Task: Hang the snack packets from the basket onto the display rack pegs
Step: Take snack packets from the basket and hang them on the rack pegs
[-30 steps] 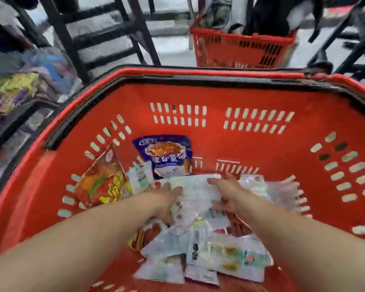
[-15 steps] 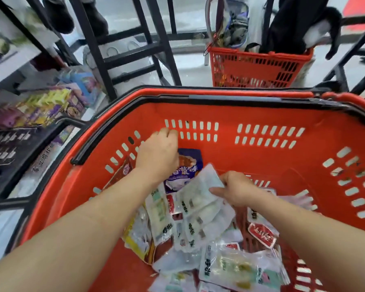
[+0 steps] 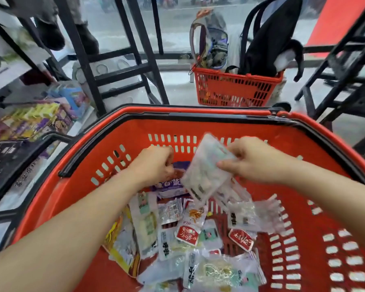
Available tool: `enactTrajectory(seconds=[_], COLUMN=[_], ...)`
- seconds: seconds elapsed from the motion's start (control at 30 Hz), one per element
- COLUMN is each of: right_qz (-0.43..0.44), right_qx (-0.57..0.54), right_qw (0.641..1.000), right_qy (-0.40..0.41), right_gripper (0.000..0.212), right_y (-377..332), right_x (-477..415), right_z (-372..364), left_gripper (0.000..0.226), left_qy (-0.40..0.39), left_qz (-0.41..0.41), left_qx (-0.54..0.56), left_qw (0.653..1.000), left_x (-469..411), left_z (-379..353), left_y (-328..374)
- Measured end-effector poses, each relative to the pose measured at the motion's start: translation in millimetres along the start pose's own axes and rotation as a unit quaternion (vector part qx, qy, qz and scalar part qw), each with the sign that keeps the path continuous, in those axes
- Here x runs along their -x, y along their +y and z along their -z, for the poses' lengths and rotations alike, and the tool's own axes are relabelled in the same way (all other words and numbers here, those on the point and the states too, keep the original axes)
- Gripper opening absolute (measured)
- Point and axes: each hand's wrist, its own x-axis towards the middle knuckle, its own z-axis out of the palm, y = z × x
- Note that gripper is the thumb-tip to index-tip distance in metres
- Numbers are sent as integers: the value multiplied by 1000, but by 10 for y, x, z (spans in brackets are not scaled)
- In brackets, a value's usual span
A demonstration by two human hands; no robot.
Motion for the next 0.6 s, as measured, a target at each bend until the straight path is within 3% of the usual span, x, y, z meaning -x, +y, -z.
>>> enactTrajectory(seconds=[0.1, 0.17, 0.27, 0.33, 0.43, 0.47, 0.5, 0.53, 0.6], right_qz=[-75, -127, -164, -162, -139, -133, -127, -121, -110], right_qx=[-264, -397, -508, -539, -563, -576, -592, -610, -635], right_qw=[961, 908, 842, 822, 808, 800, 789, 777, 761], right_qy=[29, 47, 74, 86, 105, 106, 102, 95, 70], right_gripper=[23, 19, 10, 10, 12, 10, 9, 8, 11], right_y=[-39, -63, -196, -339, -530, -584, -632, -669, -758], right_x=[105, 139, 164, 168, 183, 198, 221, 242, 303], right_z=[244, 273, 184, 116, 74, 75, 75, 76, 98], left_gripper=[25, 34, 33, 45, 40, 46, 50, 43, 8], left_qy=[36, 78, 83, 25, -149, -174, -158, -86, 120], left_qz=[5, -27, -94, -119, -70, -44, -21, -13, -17], left_qx=[54, 9, -97, -68, 148, 172, 182, 168, 122], left_qw=[998, 997, 987, 990, 975, 969, 970, 982, 985], left_x=[136, 298, 581, 765, 951, 982, 1009, 1016, 973], left_z=[373, 631, 800, 805, 966, 977, 948, 878, 753], left_y=[92, 219, 573, 756, 876, 881, 895, 899, 914])
